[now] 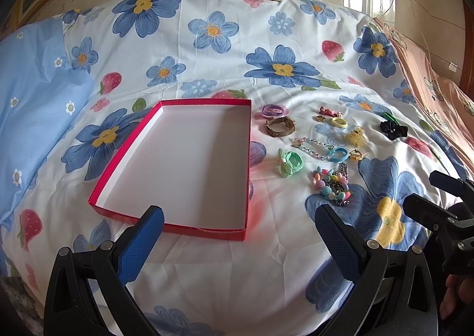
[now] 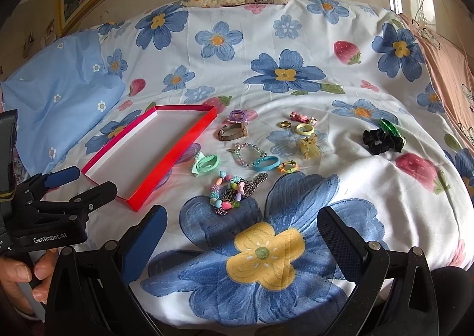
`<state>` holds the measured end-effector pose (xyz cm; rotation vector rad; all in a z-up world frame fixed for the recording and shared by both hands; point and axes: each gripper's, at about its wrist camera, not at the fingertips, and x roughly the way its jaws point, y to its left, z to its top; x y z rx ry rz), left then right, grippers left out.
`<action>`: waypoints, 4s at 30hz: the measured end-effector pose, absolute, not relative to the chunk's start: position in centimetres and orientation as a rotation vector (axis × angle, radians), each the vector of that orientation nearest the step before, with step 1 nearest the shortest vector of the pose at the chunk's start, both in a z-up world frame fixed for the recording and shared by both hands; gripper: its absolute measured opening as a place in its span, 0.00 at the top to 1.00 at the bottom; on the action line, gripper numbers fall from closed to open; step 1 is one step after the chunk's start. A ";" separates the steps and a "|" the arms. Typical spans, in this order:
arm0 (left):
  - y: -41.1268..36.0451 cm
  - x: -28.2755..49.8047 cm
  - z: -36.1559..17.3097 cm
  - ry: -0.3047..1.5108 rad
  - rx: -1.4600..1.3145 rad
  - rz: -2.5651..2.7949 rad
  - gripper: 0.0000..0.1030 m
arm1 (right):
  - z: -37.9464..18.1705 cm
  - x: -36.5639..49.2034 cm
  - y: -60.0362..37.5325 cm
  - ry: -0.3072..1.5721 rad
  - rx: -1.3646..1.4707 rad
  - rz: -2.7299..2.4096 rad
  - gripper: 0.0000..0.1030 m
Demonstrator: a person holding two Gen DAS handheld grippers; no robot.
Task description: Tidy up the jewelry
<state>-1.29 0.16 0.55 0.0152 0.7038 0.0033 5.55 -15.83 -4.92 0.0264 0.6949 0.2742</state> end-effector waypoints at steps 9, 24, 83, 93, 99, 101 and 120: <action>0.1 -1.2 0.4 0.705 0.011 -0.003 0.01 | -4.9 5.4 -15.7 0.692 0.026 0.282 0.01; -0.1 -1.0 0.4 0.710 0.011 -0.011 0.01 | -4.6 5.4 -15.6 0.690 0.029 0.288 0.01; -3.8 18.4 -5.3 0.930 0.100 -0.193 0.39 | -8.7 21.6 -21.1 0.854 0.062 0.236 0.33; -4.9 18.9 -6.7 0.969 0.124 -0.243 0.76 | -10.9 24.6 -21.4 0.913 0.033 0.211 0.55; -4.3 18.3 -6.1 0.942 0.091 -0.258 0.89 | -10.8 24.3 -21.5 0.907 0.039 0.207 0.73; -3.9 17.9 -5.6 0.926 0.077 -0.261 0.90 | -10.3 24.0 -21.4 0.894 0.047 0.213 0.73; 2.3 12.4 -1.3 0.825 -0.068 -0.205 0.90 | -6.3 19.5 -15.6 0.818 0.097 0.371 0.73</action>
